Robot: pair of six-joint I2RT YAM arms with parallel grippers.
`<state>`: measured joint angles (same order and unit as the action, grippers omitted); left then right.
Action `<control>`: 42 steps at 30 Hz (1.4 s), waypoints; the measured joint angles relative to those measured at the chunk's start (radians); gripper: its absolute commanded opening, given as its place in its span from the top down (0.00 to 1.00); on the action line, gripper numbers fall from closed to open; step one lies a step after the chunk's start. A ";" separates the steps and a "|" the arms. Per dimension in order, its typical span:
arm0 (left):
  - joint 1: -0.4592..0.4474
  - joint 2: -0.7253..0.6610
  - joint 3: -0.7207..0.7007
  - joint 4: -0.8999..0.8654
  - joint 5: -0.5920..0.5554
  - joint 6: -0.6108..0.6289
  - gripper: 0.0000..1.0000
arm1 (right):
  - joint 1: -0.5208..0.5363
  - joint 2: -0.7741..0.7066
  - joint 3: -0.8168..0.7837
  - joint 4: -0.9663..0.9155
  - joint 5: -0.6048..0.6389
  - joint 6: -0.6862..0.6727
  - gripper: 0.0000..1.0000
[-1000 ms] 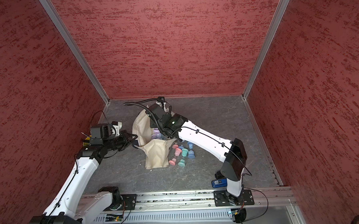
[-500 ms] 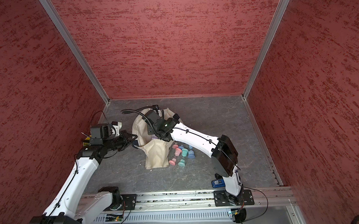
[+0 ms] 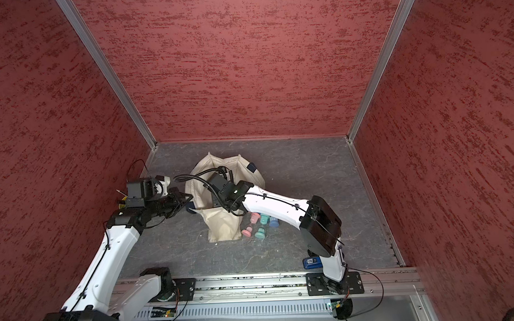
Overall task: Put the hourglass into the canvas bag
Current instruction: Place the hourglass in the canvas bag.
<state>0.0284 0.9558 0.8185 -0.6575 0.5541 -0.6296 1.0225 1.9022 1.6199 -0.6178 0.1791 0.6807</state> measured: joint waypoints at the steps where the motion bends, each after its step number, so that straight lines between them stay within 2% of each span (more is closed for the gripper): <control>1: 0.001 0.000 0.001 -0.002 -0.002 0.001 1.00 | 0.005 -0.006 0.000 0.000 -0.003 0.004 0.96; 8: 0.002 0.007 0.003 -0.007 -0.006 0.010 1.00 | 0.014 -0.007 0.063 -0.074 -0.007 0.019 0.93; 15: -0.009 0.007 0.010 -0.007 0.001 0.010 1.00 | -0.002 0.125 0.302 -0.174 -0.003 0.045 0.92; 23: -0.011 0.006 0.014 -0.007 0.007 0.010 1.00 | -0.025 0.224 0.363 -0.228 -0.053 0.045 0.87; 26: -0.011 0.006 0.014 -0.004 0.010 0.010 1.00 | -0.029 0.225 0.363 -0.237 -0.069 0.045 0.76; 29: -0.012 0.006 0.014 0.000 0.013 0.010 1.00 | -0.029 0.225 0.363 -0.243 -0.075 0.044 0.51; 30: -0.012 0.006 0.014 0.000 0.014 0.010 1.00 | -0.029 0.225 0.363 -0.244 -0.075 0.045 0.47; 37: -0.012 0.006 0.014 0.000 0.015 0.010 1.00 | -0.029 0.208 0.363 -0.247 -0.061 0.041 0.34; 42: -0.012 0.006 0.014 0.001 0.017 0.010 1.00 | -0.029 0.122 0.363 -0.249 0.016 0.041 0.32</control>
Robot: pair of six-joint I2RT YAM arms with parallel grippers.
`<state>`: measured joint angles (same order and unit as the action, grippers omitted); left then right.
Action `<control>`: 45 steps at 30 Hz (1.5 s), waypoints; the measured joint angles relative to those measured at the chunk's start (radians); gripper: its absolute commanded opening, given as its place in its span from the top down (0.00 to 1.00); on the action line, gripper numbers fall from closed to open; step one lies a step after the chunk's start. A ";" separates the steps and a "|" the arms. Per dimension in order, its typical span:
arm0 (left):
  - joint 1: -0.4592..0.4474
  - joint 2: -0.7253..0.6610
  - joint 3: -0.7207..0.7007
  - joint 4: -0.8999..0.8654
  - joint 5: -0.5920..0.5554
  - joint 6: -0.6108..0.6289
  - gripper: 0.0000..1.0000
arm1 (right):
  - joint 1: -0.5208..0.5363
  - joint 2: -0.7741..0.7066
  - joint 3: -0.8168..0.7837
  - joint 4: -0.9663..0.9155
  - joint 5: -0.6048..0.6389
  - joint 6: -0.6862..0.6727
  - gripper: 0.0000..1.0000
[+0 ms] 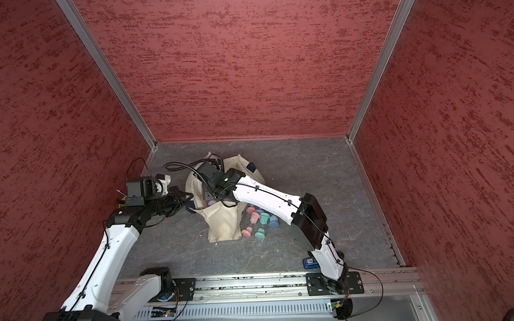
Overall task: Put the hourglass into the canvas bag
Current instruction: Place the hourglass in the canvas bag, then pick up the hourglass from the center of the board.
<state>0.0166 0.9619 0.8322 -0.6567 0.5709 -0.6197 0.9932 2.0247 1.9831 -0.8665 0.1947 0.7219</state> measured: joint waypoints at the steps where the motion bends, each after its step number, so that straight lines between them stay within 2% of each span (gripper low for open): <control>1: 0.000 0.000 0.000 0.000 0.000 0.000 1.00 | 0.000 -0.032 -0.002 0.000 0.027 0.001 0.32; 6: 0.000 0.000 0.000 0.002 0.001 0.000 1.00 | 0.000 -0.216 -0.057 0.002 0.171 0.019 0.32; 11: 0.000 0.000 0.000 0.002 0.002 0.000 1.00 | -0.024 -0.412 -0.206 -0.009 0.298 0.084 0.32; 16: 0.000 0.000 0.000 0.002 0.002 0.000 1.00 | -0.130 -0.579 -0.489 -0.001 0.317 0.158 0.33; 19: 0.000 -0.001 -0.001 0.003 0.002 0.000 1.00 | -0.195 -0.669 -0.676 0.016 0.288 0.191 0.33; 22: 0.000 -0.002 -0.001 0.003 0.003 0.000 1.00 | -0.218 -0.729 -0.814 0.042 0.247 0.217 0.32; 32: 0.000 -0.008 -0.001 0.003 0.005 -0.001 1.00 | -0.239 -0.735 -1.098 0.218 0.072 0.260 0.32; 45: 0.000 -0.008 -0.002 0.004 0.005 -0.001 1.00 | -0.239 -0.618 -1.162 0.339 -0.034 0.265 0.30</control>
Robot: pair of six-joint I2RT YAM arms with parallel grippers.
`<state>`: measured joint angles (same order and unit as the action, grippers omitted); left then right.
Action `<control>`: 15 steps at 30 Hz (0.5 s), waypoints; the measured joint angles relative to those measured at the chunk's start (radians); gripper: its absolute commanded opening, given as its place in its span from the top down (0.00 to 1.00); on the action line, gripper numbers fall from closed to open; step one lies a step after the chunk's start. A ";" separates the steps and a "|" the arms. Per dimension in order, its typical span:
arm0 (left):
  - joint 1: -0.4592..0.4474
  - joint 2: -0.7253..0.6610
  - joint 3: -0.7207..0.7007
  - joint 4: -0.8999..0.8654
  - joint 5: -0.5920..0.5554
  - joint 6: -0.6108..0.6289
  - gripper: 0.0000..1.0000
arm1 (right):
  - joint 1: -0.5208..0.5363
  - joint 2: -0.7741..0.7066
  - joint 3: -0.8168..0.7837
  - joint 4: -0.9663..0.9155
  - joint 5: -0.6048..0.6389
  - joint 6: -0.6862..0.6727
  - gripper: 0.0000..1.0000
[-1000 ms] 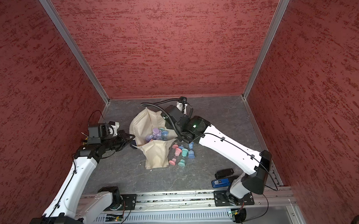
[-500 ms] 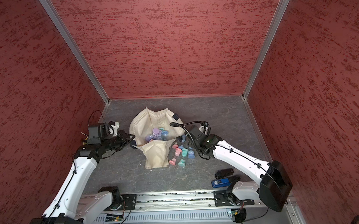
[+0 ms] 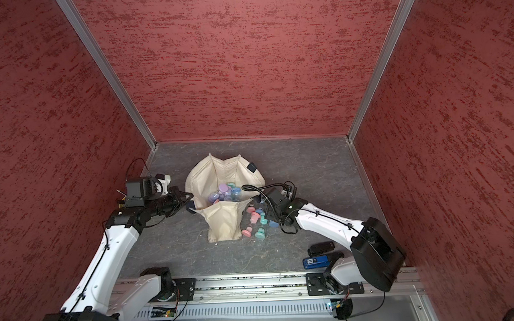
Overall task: Put the hourglass into the canvas bag
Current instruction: Pick up the hourglass from the center of the board.
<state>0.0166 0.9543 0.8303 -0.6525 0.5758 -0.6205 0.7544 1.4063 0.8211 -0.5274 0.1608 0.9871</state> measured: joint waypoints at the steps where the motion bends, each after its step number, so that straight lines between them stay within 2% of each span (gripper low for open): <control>1: 0.000 0.000 0.000 0.000 0.000 0.000 1.00 | 0.000 0.008 -0.002 0.003 -0.001 0.000 0.30; 15: 0.002 0.000 -0.012 0.013 0.009 0.000 1.00 | -0.039 0.137 -0.003 0.012 -0.021 0.000 0.38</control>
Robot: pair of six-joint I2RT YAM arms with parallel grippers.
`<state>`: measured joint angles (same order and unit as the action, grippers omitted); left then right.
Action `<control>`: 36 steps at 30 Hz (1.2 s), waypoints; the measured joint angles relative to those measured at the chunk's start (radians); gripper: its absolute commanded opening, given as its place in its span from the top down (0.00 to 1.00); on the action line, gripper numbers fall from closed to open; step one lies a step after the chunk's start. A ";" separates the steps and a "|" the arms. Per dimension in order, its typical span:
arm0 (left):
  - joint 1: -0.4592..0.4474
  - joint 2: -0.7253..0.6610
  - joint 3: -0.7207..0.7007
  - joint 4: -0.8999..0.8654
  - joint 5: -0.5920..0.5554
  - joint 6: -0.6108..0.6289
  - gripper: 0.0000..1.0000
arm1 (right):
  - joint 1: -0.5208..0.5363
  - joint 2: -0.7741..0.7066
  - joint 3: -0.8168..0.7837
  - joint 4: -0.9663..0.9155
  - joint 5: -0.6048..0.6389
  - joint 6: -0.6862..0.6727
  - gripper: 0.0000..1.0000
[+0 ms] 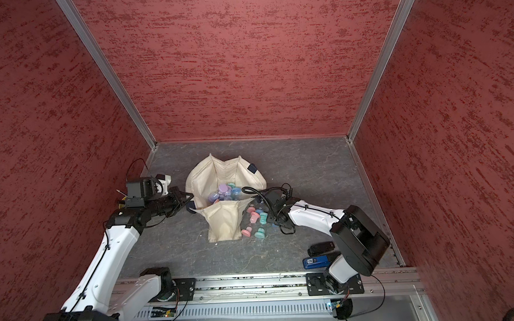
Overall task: Put the hourglass into the canvas bag
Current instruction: Pick up the hourglass from the center of the board.
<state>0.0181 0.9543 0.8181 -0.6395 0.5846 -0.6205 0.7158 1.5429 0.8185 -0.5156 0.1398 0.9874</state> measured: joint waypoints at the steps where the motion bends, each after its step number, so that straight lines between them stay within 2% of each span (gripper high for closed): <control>1: 0.000 0.000 -0.001 0.003 0.001 0.000 1.00 | -0.003 0.000 0.000 0.000 -0.001 0.000 0.38; 13: 0.005 0.000 -0.004 0.010 0.010 0.000 1.00 | -0.037 0.017 0.003 -0.001 -0.005 -0.010 0.38; 17: 0.005 0.000 -0.006 0.011 0.011 0.000 1.00 | -0.048 0.032 0.003 0.006 -0.006 -0.022 0.61; 20: 0.006 -0.002 -0.010 0.012 0.013 0.000 1.00 | -0.057 0.035 0.003 0.014 -0.008 -0.022 0.68; 26: 0.010 -0.006 -0.015 0.012 0.014 0.000 1.00 | -0.064 0.035 0.003 0.018 -0.013 -0.024 0.76; 33: 0.010 -0.006 -0.020 0.013 0.016 0.000 1.00 | -0.066 0.035 0.001 0.020 -0.016 -0.024 0.76; 36: 0.010 -0.006 -0.020 0.013 0.016 0.000 1.00 | -0.066 0.035 0.001 0.020 -0.017 -0.024 0.63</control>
<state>0.0280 0.9478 0.7982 -0.6270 0.6010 -0.6201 0.6495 1.5780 0.8196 -0.4953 0.1226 0.9630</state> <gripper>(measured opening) 0.062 0.392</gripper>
